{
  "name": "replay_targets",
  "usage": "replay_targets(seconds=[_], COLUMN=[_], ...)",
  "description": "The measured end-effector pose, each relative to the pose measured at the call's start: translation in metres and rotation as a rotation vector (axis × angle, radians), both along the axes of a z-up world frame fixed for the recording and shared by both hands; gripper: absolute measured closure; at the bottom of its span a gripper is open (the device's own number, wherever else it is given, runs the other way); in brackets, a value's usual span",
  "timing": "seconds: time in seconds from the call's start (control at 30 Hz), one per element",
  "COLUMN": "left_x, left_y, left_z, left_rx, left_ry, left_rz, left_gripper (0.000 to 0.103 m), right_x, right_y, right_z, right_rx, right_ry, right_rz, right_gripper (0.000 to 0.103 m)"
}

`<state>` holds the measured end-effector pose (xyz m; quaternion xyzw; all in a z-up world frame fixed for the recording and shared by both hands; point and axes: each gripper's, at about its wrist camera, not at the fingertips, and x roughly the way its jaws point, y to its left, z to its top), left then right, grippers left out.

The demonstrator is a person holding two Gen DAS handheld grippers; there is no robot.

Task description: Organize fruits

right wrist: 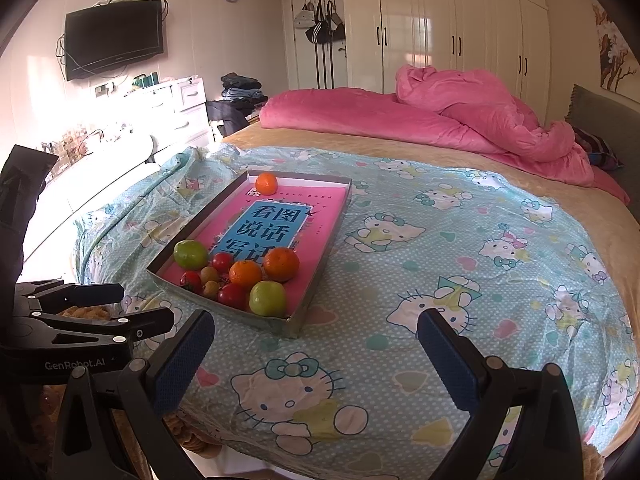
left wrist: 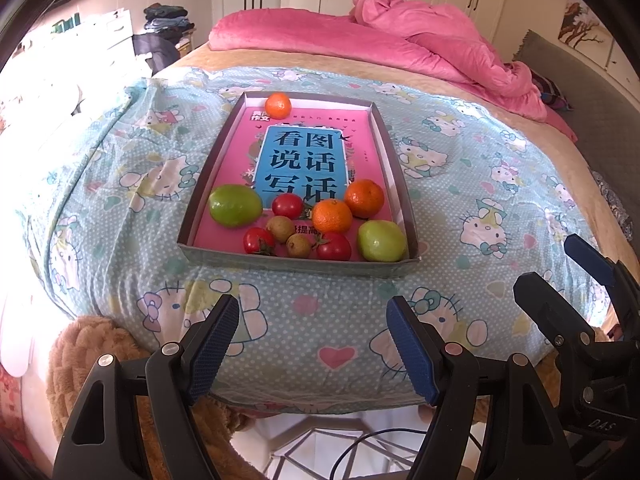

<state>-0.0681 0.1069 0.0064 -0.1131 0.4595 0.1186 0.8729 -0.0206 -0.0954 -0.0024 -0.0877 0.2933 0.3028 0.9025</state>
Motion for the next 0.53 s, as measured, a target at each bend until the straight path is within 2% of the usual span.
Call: replay_targets(seconds=[0.27,0.43,0.53], left_x=[0.0,0.003,0.003], left_y=[0.0,0.012,0.042], left_z=[0.002,0.003,0.007], left_rx=[0.011,-0.026,0.006], left_ry=[-0.006,-0.03,-0.061], left_rz=[0.015,0.027,0.146], left_gripper=[0.026,0.026,0.026], right_x=[0.001,0.008,0.021], right_y=[-0.003,-0.009,-0.021], right_z=[0.0,-0.001,-0.002], right_rx=[0.001,0.004,0.013], right_ry=[-0.005,0.003,0.002], right_rz=[-0.011,-0.037,-0.085], right_gripper=[0.001,0.001,0.0])
